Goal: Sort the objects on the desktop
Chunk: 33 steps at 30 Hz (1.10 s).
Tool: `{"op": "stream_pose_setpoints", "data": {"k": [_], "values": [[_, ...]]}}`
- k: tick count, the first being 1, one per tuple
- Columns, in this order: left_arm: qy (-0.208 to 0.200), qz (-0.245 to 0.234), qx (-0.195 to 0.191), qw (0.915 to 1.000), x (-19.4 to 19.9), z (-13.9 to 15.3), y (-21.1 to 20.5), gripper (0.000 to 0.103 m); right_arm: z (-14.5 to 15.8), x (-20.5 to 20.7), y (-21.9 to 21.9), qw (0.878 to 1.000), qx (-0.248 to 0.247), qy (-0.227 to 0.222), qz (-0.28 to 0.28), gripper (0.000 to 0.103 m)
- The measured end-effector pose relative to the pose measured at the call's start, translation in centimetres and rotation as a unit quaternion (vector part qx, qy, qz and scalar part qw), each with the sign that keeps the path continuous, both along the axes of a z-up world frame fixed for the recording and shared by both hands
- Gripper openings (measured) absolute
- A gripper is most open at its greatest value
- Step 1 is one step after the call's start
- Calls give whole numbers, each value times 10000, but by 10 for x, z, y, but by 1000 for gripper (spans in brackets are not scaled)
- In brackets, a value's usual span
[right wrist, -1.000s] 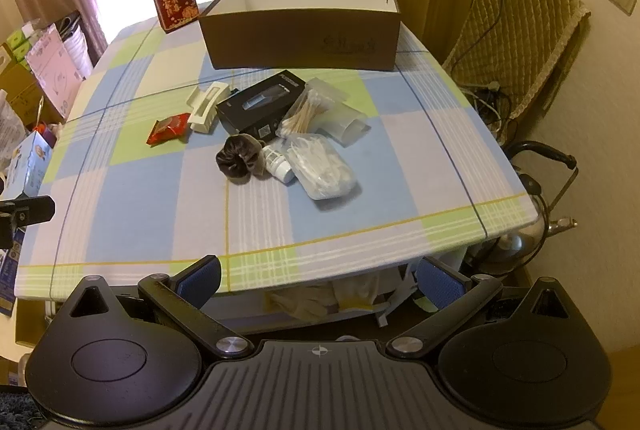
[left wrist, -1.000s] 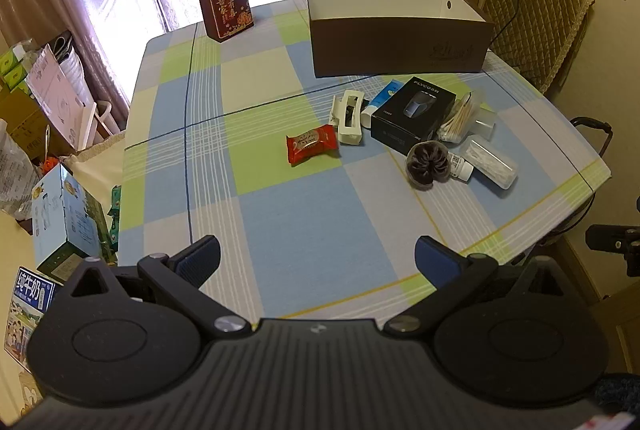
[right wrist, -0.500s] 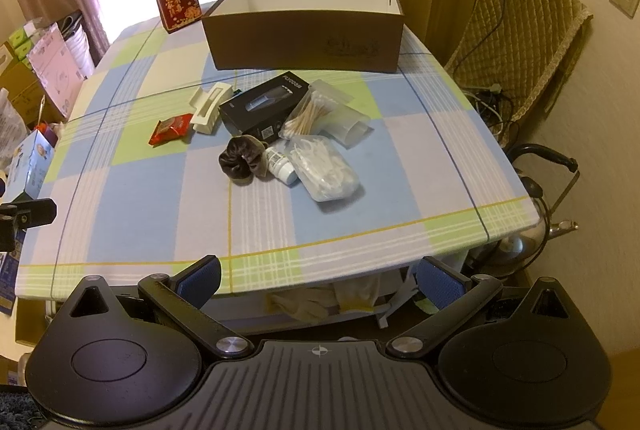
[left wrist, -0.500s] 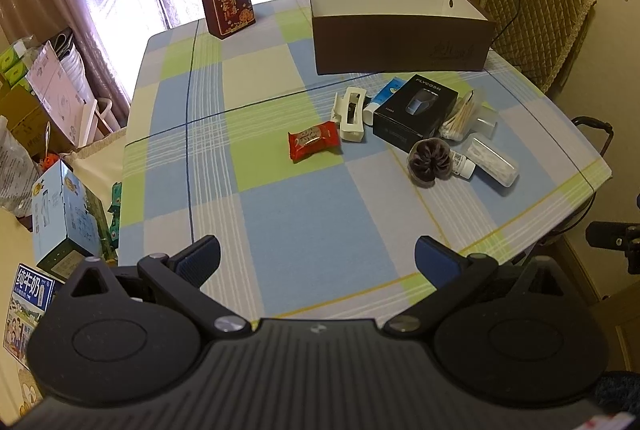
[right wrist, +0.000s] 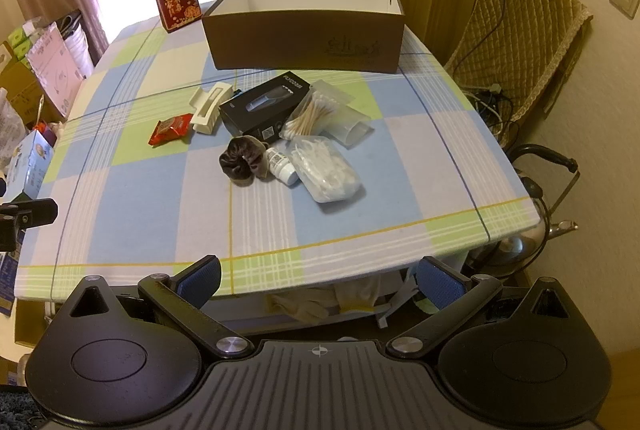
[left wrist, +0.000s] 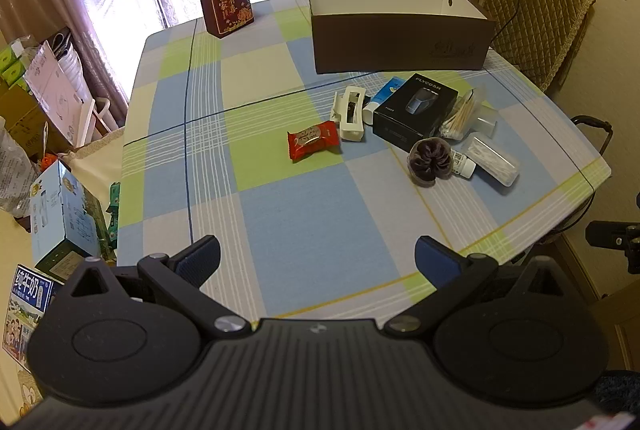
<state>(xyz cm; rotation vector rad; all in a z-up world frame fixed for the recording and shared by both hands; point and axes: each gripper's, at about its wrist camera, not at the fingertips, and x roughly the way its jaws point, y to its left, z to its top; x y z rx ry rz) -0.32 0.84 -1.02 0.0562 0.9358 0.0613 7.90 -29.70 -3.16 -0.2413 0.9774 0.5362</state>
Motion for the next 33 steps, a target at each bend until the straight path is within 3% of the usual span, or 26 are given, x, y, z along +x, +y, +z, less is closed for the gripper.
{"op": "stream_pose_setpoints", "data": {"k": [33], "values": [[84, 29, -64, 9999, 7, -5, 10, 102, -1, 1, 11, 10000, -58, 37, 29, 101]]}}
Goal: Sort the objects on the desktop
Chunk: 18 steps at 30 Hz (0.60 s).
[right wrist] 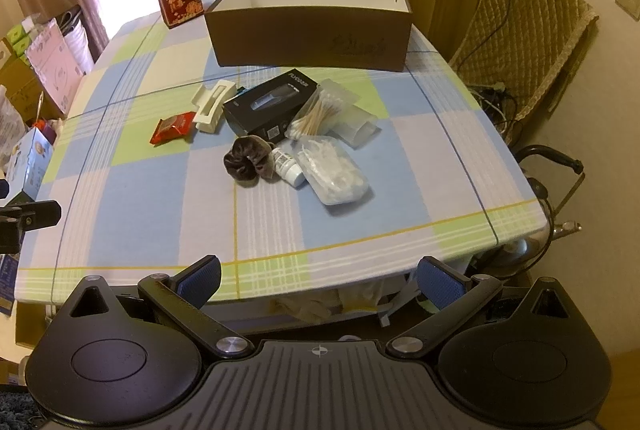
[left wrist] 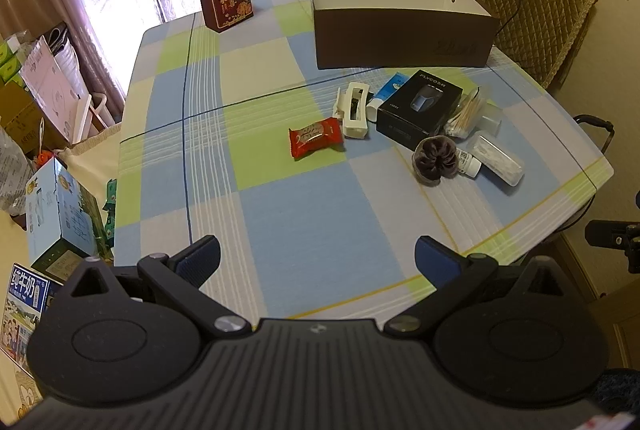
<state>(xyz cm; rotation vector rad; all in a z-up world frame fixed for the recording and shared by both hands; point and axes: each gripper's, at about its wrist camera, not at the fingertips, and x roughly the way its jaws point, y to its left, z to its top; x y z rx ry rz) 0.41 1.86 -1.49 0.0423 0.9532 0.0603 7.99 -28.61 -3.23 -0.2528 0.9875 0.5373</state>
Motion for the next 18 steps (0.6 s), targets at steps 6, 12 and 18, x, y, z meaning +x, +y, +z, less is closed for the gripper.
{"op": "stream_pose_setpoints", "data": {"k": [6, 12, 18], "values": [[26, 29, -26, 10000, 1, -1, 4, 102, -2, 2, 5, 10000, -24, 21, 28, 101], [56, 76, -38, 9999, 3, -2, 9, 102, -1, 4, 7, 10000, 48, 7, -14, 101], [103, 106, -58, 9999, 5, -4, 11, 102, 0, 6, 9, 9997, 221, -99, 54, 101]]}}
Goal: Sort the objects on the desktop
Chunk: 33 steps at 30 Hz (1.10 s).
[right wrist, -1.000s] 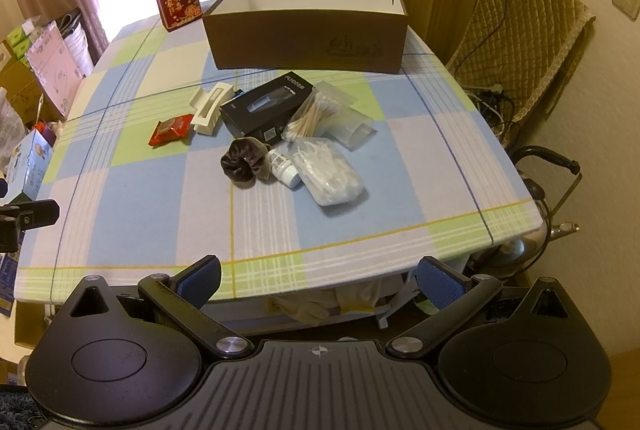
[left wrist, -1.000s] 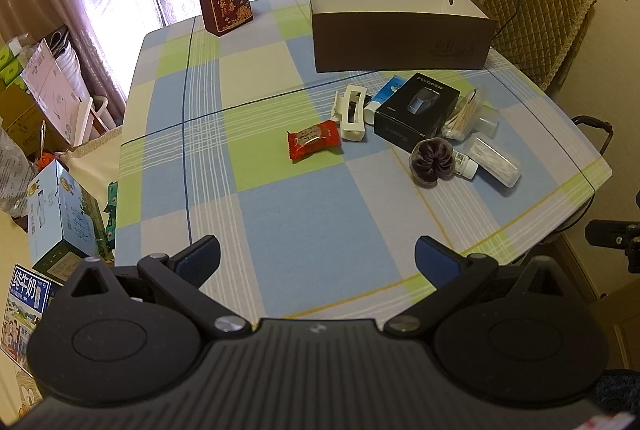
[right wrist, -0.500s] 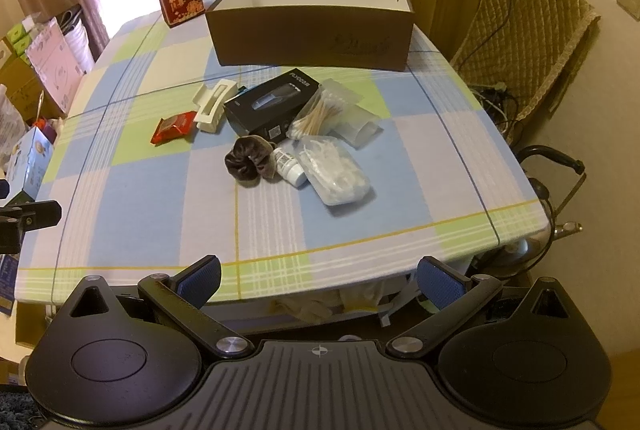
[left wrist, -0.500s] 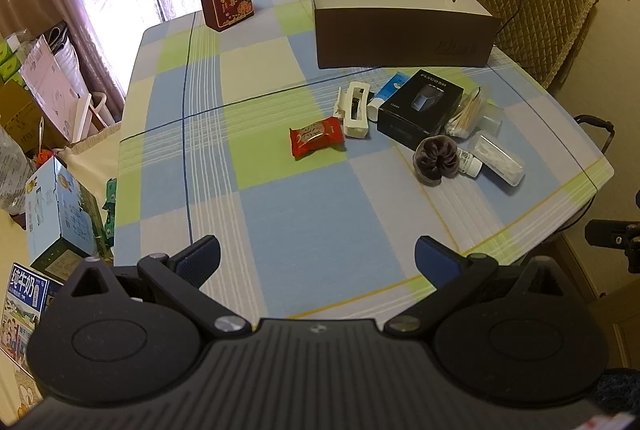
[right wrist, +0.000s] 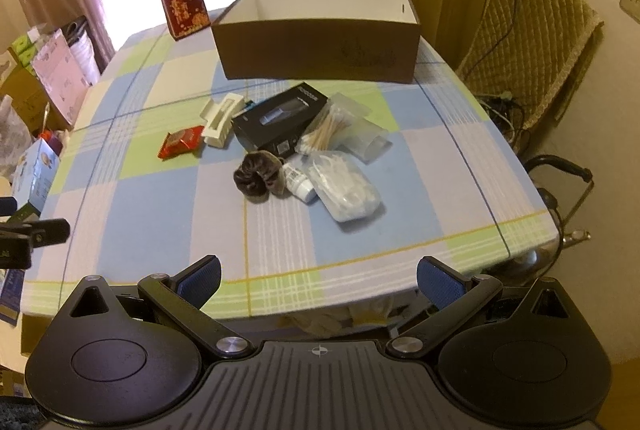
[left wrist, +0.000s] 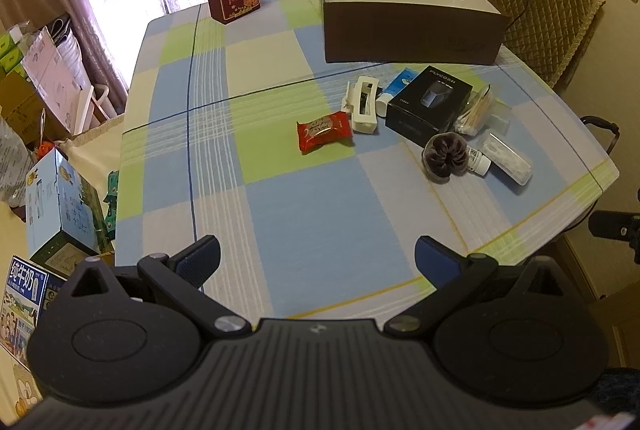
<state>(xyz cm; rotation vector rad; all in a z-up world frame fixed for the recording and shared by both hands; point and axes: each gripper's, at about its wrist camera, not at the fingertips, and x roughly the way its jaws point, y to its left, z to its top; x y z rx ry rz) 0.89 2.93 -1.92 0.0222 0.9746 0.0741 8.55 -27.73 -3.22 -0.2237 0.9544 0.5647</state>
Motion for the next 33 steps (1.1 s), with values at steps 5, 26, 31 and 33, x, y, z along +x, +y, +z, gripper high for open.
{"op": "stream_pose_setpoints", "data": {"k": [5, 26, 31, 33], "values": [[43, -29, 5, 10000, 4, -3, -1, 102, -6, 6, -5, 9997, 242, -84, -10, 101], [184, 20, -139, 9997, 49, -31, -10, 102, -60, 77, -16, 9959, 405, -222, 784, 100], [233, 35, -132, 9996, 64, -39, -14, 102, -76, 100, -13, 9938, 360, -56, 1054, 82], [279, 73, -142, 9995, 71, -44, -15, 102, -82, 109, -11, 9923, 370, 10, 1181, 77]]}}
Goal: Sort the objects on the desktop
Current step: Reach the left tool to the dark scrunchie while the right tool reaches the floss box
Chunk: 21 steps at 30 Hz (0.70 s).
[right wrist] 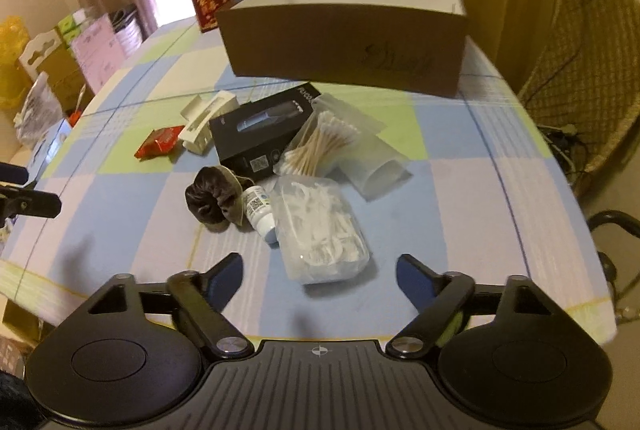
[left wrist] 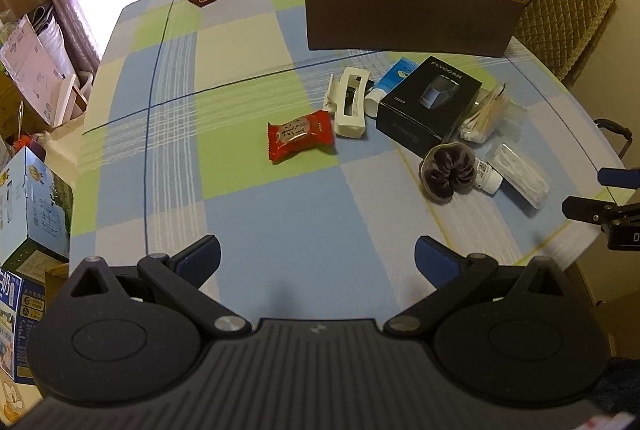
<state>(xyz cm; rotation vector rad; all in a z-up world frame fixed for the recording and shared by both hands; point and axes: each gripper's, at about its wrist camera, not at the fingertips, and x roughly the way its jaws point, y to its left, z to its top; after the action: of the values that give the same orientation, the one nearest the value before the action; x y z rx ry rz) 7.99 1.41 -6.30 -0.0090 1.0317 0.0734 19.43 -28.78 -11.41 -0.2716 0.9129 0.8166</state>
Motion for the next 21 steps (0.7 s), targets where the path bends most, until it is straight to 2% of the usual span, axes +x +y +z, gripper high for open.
{"op": "stream_pose_setpoints", "data": {"k": [3, 9, 12, 16, 20, 21], "values": [[62, 55, 31, 10000, 9, -7, -3, 102, -7, 12, 4, 9998, -39, 109, 146, 70], [227, 109, -59, 9997, 25, -20, -10, 102, -21, 30, 18, 9984, -147, 271, 476, 67], [321, 137, -146, 9993, 32, -26, -13, 102, -27, 37, 25, 9975, -175, 333, 604, 59], [404, 139, -228, 9988, 41, -32, -19, 102, -29, 47, 27, 9969, -201, 327, 683, 54], [449, 95, -334, 9984, 51, -38, -25, 99, -27, 55, 24, 9972, -443, 169, 586, 53], [461, 67, -362, 9983, 54, -40, -27, 98, -25, 57, 22, 9972, -466, 145, 566, 50]]}}
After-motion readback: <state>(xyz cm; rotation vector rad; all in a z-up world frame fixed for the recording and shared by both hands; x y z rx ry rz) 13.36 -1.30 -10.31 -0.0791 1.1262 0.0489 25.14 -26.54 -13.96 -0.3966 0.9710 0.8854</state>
